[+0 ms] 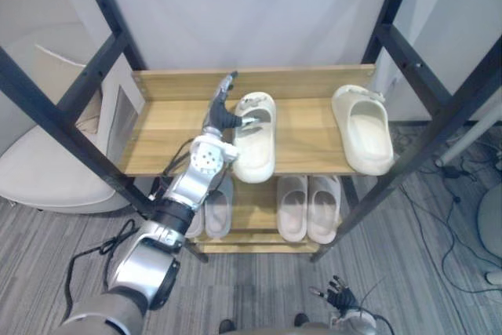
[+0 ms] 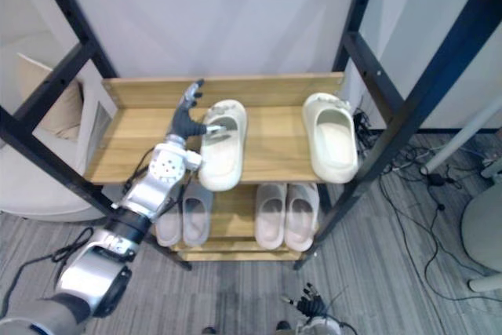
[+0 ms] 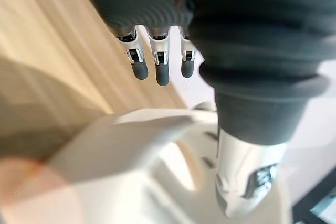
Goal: Organize the slippers on the shoe rack
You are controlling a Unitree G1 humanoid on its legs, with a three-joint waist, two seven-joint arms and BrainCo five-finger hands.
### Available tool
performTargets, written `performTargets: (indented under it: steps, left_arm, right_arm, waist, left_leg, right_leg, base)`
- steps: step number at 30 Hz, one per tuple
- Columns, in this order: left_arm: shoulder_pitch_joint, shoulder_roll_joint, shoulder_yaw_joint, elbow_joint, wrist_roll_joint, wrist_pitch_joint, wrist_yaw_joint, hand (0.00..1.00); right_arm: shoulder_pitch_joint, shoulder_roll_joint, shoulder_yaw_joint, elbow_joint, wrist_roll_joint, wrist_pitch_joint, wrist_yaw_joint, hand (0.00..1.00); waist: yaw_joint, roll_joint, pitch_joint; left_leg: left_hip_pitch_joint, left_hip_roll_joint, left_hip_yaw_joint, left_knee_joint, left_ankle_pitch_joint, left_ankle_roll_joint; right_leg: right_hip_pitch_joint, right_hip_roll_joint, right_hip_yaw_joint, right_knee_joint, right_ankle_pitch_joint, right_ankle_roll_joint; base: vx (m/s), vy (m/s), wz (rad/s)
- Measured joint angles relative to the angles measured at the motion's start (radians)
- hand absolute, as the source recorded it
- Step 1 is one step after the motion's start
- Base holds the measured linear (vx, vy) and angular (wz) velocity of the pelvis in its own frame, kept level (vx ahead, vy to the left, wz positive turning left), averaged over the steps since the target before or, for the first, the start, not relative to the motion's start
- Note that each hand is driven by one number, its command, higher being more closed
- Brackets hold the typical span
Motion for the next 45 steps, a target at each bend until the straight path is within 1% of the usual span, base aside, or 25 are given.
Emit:
performTargets:
  steps: [4,10,11,17,21,27,35,39,45]
  left_arm:
    - [-0.029,0.015,-0.009,0.025,0.028,0.01,-0.008,0.0]
    - [-0.057,0.025,-0.018,0.05,0.09,0.013,-0.039,0.0]
    - [-0.057,0.028,-0.018,0.05,0.098,0.012,-0.04,1.0]
    - [-0.059,0.034,-0.017,0.051,0.11,0.013,-0.04,1.0]
    - [-0.082,0.058,-0.018,0.052,0.118,0.013,-0.041,1.0]
    - [-0.088,0.061,-0.018,0.052,0.116,0.013,-0.038,1.0]
    - [-0.088,0.058,-0.03,0.052,0.083,0.013,-0.037,1.0]
    - [-0.088,0.057,-0.055,0.049,0.064,0.013,-0.037,1.0]
    - [-0.088,0.029,-0.095,0.026,0.053,0.012,-0.038,1.0]
  right_arm:
    - [0.007,0.0,0.0,-0.021,0.0,0.0,0.0,0.0]
    - [0.012,0.0,-0.002,-0.03,0.0,-0.002,0.0,0.0]
    - [0.012,0.0,-0.003,-0.03,0.0,-0.003,0.0,0.0]
    - [0.011,-0.001,-0.004,-0.031,0.0,-0.011,0.0,0.0]
    - [0.01,-0.002,-0.004,-0.031,0.0,-0.012,0.0,0.0]
    - [0.008,-0.003,-0.002,-0.03,0.0,-0.012,0.0,0.0]
    - [0.006,-0.003,0.0,-0.029,0.0,-0.012,0.0,0.0]
    - [0.003,-0.004,0.001,-0.026,0.0,-0.011,0.001,0.0]
    - [0.001,-0.004,0.001,-0.026,0.0,-0.006,0.001,0.0]
  waist:
    - [-0.002,0.007,0.004]
    - [-0.002,0.012,0.007]
    - [-0.002,0.013,0.008]
    - [-0.003,0.019,0.011]
    - [-0.005,0.021,0.011]
    - [-0.008,0.022,0.011]
    - [-0.013,0.022,0.011]
    - [-0.016,0.022,0.011]
    - [-0.018,0.023,0.011]
  left_leg:
    - [-0.004,0.0,0.008,0.0,0.0,0.0]
    - [-0.004,0.0,0.012,0.0,0.0,0.0]
    - [-0.004,0.001,0.012,0.0,0.0,0.0]
    - [-0.004,0.001,0.011,0.0,0.0,0.0]
    - [-0.015,0.0,0.01,0.0,0.0,0.0]
    - [-0.015,-0.002,0.005,0.001,0.0,0.0]
    - [-0.015,-0.008,0.002,0.007,0.0,0.001]
    - [-0.015,-0.012,-0.002,0.011,0.0,0.001]
    - [-0.015,-0.012,-0.002,0.013,0.001,0.001]
  right_leg:
    - [-0.005,0.0,0.008,0.001,0.004,0.001]
    - [-0.005,0.0,0.01,0.001,0.004,0.002]
    - [-0.005,0.0,0.01,0.001,0.004,0.001]
    - [-0.008,0.0,0.009,0.001,0.004,0.001]
    - [-0.021,0.0,0.009,0.002,0.004,0.002]
    - [-0.018,-0.001,0.005,0.001,0.004,0.002]
    - [-0.014,-0.007,0.005,-0.002,0.009,0.004]
    - [-0.001,-0.01,0.002,-0.02,0.02,0.005]
    - [0.001,-0.009,0.002,-0.023,0.024,0.005]
  base:
    - [-0.02,-0.002,-0.07]
    - [0.0,0.0,0.0]
    - [0.0,0.0,0.0]
    - [-0.01,-0.001,0.0]
    - [0.0,0.0,0.0]
    - [0.0,0.0,0.0]
    - [0.0,0.0,0.0]
    - [-0.01,-0.002,0.02]
    - [-0.03,-0.007,0.0]
